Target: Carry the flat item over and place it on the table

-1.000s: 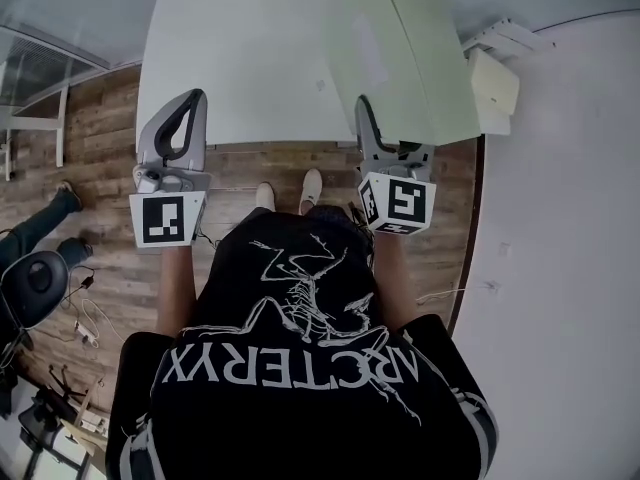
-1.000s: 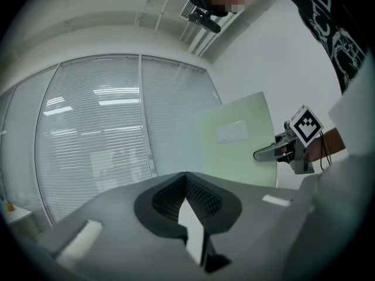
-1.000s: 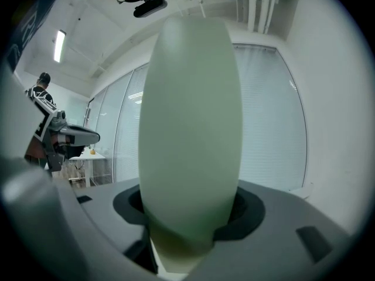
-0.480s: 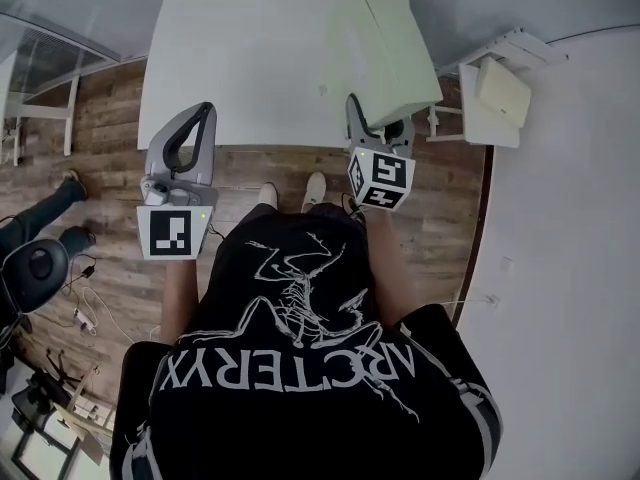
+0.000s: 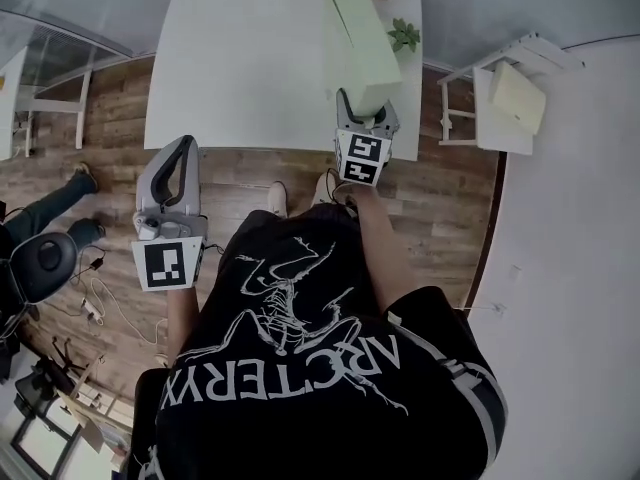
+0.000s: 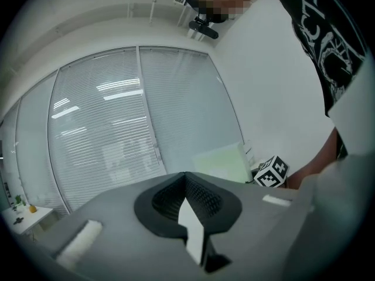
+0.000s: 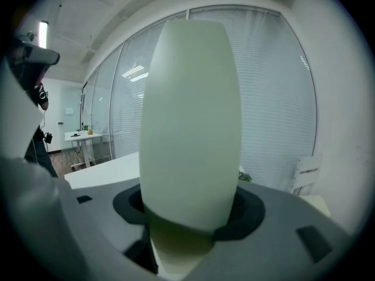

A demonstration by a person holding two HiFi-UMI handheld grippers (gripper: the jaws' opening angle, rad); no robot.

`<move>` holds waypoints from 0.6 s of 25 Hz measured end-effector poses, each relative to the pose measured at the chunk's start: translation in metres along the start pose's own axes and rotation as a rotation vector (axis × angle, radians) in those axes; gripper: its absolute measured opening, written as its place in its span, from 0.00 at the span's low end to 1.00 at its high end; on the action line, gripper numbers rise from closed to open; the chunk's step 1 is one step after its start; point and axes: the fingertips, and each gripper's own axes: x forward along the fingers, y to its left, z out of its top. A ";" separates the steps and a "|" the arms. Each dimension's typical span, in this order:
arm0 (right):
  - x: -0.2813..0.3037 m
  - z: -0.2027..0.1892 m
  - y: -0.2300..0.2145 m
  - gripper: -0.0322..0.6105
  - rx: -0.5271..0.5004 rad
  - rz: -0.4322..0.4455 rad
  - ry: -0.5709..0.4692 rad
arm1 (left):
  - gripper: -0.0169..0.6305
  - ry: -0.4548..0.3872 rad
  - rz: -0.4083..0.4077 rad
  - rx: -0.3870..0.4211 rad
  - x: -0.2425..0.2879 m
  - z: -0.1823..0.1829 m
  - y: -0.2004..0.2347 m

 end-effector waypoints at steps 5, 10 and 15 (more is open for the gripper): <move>0.006 -0.006 0.008 0.47 -0.018 0.005 -0.018 | 0.04 -0.012 0.006 0.009 0.001 0.003 0.007; 0.010 -0.022 0.008 0.47 -0.018 0.010 0.009 | 0.04 -0.020 -0.023 0.020 0.010 0.007 0.001; 0.013 -0.021 0.008 0.48 -0.013 0.016 0.014 | 0.04 -0.009 -0.054 0.023 0.014 0.002 -0.002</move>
